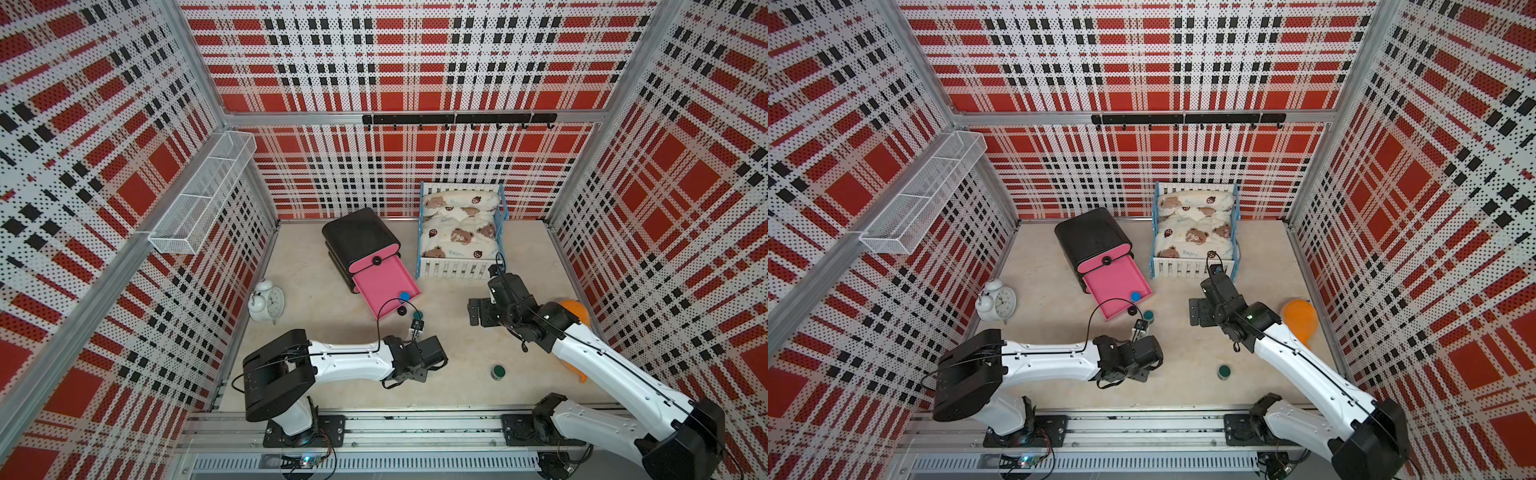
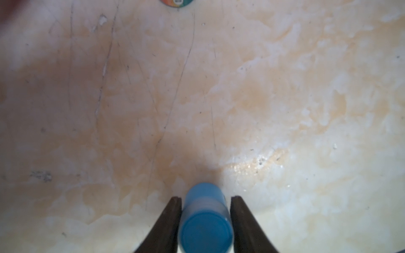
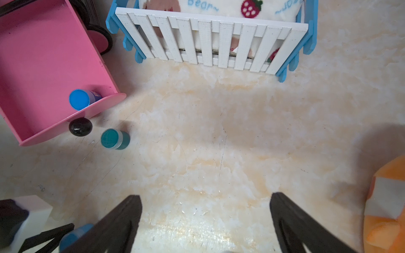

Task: Put the paint cans in the drawer according to color
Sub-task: Pick up the paint can at the center of the board, then place the paint can in the drawer.

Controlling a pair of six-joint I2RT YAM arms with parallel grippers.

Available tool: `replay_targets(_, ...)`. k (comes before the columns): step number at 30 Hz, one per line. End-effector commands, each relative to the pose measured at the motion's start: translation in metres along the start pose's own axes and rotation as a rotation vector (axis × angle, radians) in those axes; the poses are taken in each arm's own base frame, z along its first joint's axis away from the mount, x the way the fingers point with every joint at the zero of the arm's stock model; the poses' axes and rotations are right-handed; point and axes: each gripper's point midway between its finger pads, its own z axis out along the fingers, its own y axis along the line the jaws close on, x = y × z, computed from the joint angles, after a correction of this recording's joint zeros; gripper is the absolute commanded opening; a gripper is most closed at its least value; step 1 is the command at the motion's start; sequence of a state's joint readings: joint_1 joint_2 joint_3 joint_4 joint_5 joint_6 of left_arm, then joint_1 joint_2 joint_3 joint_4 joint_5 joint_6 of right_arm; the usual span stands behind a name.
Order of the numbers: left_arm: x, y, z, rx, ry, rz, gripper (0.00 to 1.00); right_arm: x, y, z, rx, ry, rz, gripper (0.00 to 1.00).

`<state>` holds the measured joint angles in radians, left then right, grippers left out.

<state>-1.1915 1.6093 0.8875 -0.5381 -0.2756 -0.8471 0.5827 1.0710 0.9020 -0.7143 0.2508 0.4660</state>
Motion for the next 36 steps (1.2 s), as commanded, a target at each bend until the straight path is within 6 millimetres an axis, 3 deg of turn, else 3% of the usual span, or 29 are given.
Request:
replay_targets(1,-0.004,0.000,-0.005,0.026,-0.010,-0.018,0.31,-0.001,-0.006,-0.004,0.013,-0.009,0.016,0.99)
replay_targets(7,-0.035,0.015,-0.030,0.020,-0.087,-0.062,0.29,-0.004,-0.007,-0.009,0.010,-0.028,0.026,0.99)
replay_targets(16,-0.138,0.085,-0.095,-0.053,-0.322,-0.214,0.30,-0.006,-0.008,-0.012,0.003,-0.043,0.036,0.99)
replay_targets(20,-0.173,0.114,-0.112,-0.101,-0.391,-0.254,0.30,-0.006,-0.008,-0.012,0.004,-0.043,0.037,0.98)
replay_targets(26,-0.203,0.145,-0.113,-0.200,-0.433,-0.290,0.30,-0.005,-0.004,-0.010,-0.023,-0.044,0.046,0.98)
replay_targets(36,-0.211,0.144,-0.063,-0.226,-0.386,-0.276,0.30,0.003,0.016,0.000,-0.136,-0.035,0.058,0.96)
